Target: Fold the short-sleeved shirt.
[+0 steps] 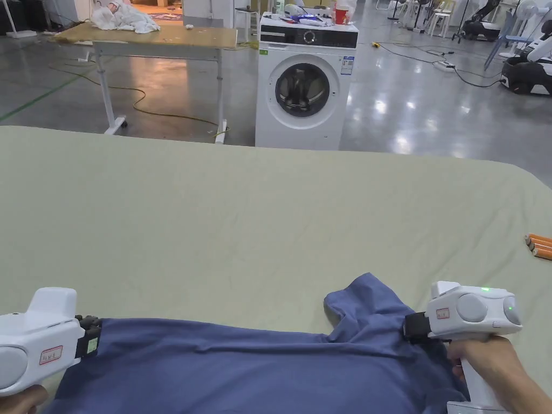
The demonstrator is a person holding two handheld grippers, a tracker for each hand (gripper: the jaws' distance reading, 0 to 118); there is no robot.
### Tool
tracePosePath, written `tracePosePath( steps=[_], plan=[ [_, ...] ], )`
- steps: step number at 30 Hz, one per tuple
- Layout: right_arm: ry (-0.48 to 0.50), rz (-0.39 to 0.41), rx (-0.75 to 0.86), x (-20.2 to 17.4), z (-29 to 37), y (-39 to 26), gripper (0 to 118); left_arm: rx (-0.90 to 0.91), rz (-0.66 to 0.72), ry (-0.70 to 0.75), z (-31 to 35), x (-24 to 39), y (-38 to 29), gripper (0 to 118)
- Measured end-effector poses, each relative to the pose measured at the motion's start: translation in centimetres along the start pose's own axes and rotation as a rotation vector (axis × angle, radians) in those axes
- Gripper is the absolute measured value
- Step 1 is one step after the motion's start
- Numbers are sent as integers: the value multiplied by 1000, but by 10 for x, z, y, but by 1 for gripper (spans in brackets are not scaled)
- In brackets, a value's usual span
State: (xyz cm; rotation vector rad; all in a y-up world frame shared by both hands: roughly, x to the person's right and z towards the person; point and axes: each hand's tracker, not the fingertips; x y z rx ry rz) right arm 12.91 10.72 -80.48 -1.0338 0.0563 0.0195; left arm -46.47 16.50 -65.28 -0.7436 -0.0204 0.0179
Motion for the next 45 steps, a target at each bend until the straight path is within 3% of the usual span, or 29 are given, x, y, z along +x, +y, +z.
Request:
tracePosePath(
  steps=[2, 5, 8, 10, 13, 17, 29, 39, 45],
  plan=[
    [-3, 4, 7, -5, 3, 2, 56, 0, 7, 6, -1, -1, -2, 0],
    [-33, 90, 22, -16, 4, 3, 24, -5, 14, 8, -5, -2, -3, 0],
    [-35, 111, 42, -21, 6, 1, 2, -1, 22, 3, -6, -2, -3, 0],
    [-47, 117, 67, -24, 13, -2, 1, 6, 31, -3, -4, -5, -2, 0],
    [-44, 34, 129, -21, 34, -6, 1, 15, 37, -8, 0, -10, 1, 0],
    [-22, 58, 183, -17, 70, -12, 1, 38, 34, -25, 10, -19, 6, 0],
    [24, 7, 333, -7, 193, -77, 1, 110, 84, -124, 73, -48, -16, 0],
    [-14, 67, 270, -15, 243, -175, 1, 115, 151, -182, 126, -58, -84, 0],
    [-54, 122, 139, -7, 228, -225, 1, -39, 111, -180, 125, -55, -132, 0]
  ],
)
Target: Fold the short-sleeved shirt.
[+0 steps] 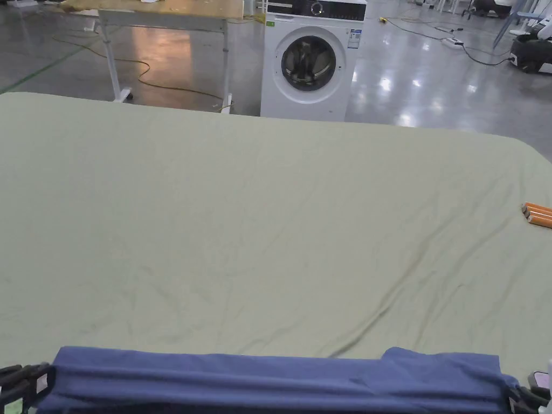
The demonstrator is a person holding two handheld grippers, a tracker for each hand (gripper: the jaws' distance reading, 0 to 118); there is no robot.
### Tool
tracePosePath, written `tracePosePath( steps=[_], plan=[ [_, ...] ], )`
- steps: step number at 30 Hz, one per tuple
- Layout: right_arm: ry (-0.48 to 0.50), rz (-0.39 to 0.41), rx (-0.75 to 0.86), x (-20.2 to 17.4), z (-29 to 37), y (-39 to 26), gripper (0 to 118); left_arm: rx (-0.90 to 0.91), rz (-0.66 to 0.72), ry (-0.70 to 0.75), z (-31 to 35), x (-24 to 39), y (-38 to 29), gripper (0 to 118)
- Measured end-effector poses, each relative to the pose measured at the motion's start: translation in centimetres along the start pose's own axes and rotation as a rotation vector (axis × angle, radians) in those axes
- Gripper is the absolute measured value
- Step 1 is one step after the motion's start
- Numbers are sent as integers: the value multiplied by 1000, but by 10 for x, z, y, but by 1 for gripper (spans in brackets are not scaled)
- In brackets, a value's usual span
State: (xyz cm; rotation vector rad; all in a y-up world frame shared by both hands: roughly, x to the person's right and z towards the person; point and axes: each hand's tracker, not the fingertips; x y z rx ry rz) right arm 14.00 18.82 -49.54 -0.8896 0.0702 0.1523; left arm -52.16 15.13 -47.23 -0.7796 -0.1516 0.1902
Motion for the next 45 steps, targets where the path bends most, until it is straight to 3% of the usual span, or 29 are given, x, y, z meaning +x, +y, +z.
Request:
tracePosePath(
  steps=[10, 15, 16, 19, 20, 22, 28, 34, 37, 39, 40, 42, 45],
  plan=[
    [-2, -4, -104, -8, -29, -39, 1, -88, -21, 60, -20, 5, -36, 0],
    [1, -5, -125, -13, -41, -45, 4, -84, -14, 88, -26, 10, -34, 6],
    [-4, 7, -121, -13, -38, -44, 10, -82, -16, 86, -25, 11, -32, 11],
    [-76, 26, -96, -17, -23, -36, 63, -30, -32, 114, -20, 19, -21, 30],
    [-101, 35, -62, -19, -14, -31, 73, 10, -37, 130, -18, 23, -15, 43],
    [-123, 29, 9, -22, 2, -20, 73, 56, -45, 128, -15, 30, -5, 50],
    [-139, -83, 299, -42, 32, 25, 73, 195, -95, 99, -20, 65, 34, 50],
    [-130, -123, 538, -101, 17, 68, 70, 365, -197, 152, -31, 113, 68, 44],
    [-99, -120, 643, -129, 9, 87, 48, 490, -237, 204, -30, 137, 80, 33],
    [-109, -119, 696, -144, 7, 95, 19, 542, -232, 222, -33, 143, 87, 22],
    [-108, -115, 720, -148, 5, 99, 10, 561, -223, 231, -33, 147, 89, 16],
    [-104, -122, 755, -158, 5, 105, 7, 600, -221, 241, -30, 154, 94, 2],
    [-94, -115, 820, -168, 6, 109, 4, 662, -233, 285, -26, 161, 96, 0]
  ],
)
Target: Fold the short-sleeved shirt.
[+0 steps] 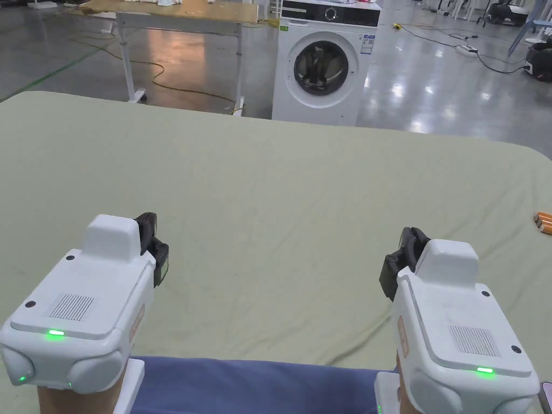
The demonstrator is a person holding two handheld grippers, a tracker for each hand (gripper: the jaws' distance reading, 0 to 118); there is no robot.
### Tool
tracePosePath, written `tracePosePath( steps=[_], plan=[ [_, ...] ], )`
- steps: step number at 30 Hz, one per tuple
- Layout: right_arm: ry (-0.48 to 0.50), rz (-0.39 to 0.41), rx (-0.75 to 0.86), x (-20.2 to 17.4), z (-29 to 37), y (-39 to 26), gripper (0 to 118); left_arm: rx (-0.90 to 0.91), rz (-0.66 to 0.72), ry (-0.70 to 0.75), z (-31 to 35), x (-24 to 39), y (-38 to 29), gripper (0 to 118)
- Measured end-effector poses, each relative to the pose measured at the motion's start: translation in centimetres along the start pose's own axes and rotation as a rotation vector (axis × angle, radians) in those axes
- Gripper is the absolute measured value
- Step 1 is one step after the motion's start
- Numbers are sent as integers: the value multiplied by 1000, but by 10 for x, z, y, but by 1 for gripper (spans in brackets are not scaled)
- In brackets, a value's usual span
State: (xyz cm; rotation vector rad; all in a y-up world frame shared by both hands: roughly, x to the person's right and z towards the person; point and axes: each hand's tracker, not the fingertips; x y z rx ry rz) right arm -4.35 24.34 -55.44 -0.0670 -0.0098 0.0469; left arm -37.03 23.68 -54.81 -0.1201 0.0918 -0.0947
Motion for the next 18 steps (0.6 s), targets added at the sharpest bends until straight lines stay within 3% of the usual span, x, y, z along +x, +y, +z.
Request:
tracePosePath(
  steps=[2, 7, 11, 14, 18],
  plan=[
    [-23, 31, 21, -8, 1, 2, 3, 21, 1, 12, 2, 0, 3, 0],
    [12, 6, 40, -15, 1, 4, 2, -5, 11, 41, 8, -20, 2, 0],
    [79, 16, 6, -19, -2, 1, 2, -243, -6, -70, 12, -61, -13, 0],
    [105, 20, -34, -24, -6, -5, 2, -312, -55, -85, 26, -91, -39, 0],
    [146, 34, -68, -33, -10, -15, 2, -499, 193, -202, 32, -140, -68, 0]
  ],
)
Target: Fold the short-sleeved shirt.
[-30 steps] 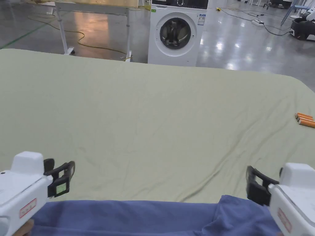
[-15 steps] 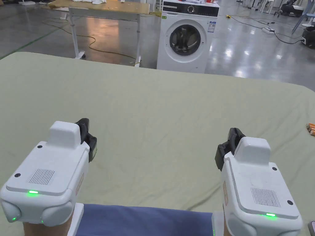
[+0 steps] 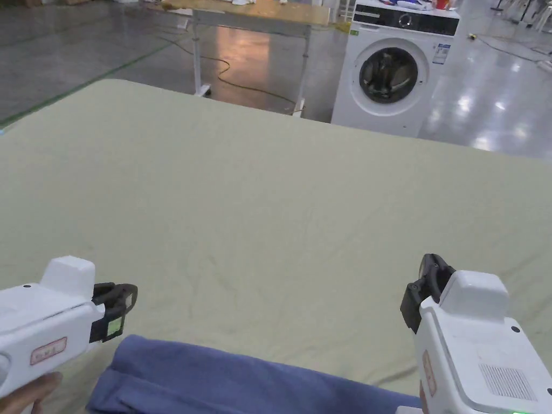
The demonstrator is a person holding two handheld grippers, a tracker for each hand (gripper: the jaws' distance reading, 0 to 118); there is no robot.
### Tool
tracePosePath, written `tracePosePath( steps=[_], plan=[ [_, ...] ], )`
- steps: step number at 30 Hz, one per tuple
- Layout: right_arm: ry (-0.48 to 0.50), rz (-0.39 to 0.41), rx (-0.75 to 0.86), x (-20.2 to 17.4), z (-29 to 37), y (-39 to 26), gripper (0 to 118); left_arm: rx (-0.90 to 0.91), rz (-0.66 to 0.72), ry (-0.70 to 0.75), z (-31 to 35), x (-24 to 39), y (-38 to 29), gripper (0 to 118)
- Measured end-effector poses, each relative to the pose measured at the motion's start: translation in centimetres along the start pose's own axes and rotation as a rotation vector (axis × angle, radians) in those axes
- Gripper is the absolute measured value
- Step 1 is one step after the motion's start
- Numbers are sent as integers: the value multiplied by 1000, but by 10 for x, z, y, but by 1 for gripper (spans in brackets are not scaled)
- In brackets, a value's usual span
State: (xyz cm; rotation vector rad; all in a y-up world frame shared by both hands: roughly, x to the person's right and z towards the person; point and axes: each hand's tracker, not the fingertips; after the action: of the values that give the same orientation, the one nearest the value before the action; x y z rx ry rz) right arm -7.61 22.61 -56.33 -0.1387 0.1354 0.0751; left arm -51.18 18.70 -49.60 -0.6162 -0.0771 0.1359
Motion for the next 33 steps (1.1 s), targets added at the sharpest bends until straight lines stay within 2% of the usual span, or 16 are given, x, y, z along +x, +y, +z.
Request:
tracePosePath(
  steps=[3, 6, 7, 9, 10, 14, 17, 19, 22, 24, 25, 27, 29, 33],
  plan=[
    [74, -28, -38, -2, -4, -5, 2, -78, 113, -52, -3, -30, -19, 0],
    [70, -24, -53, -1, -5, -8, 2, -145, 312, -183, -13, -62, -33, 3],
    [70, -22, -58, 0, -5, -10, 2, -174, 364, -243, -17, -68, -38, 13],
    [68, -22, -78, 3, -6, -13, 2, -212, 431, -293, -28, -79, -48, 53],
    [69, -25, -84, 6, -6, -15, 2, -237, 441, -311, -33, -82, -52, 69],
    [54, -23, -111, 15, -4, -21, 2, -331, 470, -371, -57, -94, -65, 77],
    [39, -26, -128, 21, -3, -24, 2, -277, 543, -499, -63, -103, -71, 77],
    [25, -21, -150, 23, -2, -25, 2, -298, 627, -531, -69, -104, -76, 76],
    [23, -29, -165, 25, -3, -27, 2, -338, 717, -676, -87, -98, -84, 76],
    [22, -29, -174, 25, -3, -27, 2, -346, 733, -704, -93, -90, -87, 70],
    [23, -31, -176, 25, -3, -28, 2, -348, 720, -692, -96, -86, -86, 64],
    [21, -26, -179, 24, -2, -29, 2, -383, 673, -671, -96, -73, -83, 43],
    [25, -28, -187, 24, -4, -30, 2, -421, 622, -584, -96, -67, -80, 10],
    [29, -26, -189, 24, -5, -28, 2, -419, 608, -558, -90, -62, -73, 3]
  ],
)
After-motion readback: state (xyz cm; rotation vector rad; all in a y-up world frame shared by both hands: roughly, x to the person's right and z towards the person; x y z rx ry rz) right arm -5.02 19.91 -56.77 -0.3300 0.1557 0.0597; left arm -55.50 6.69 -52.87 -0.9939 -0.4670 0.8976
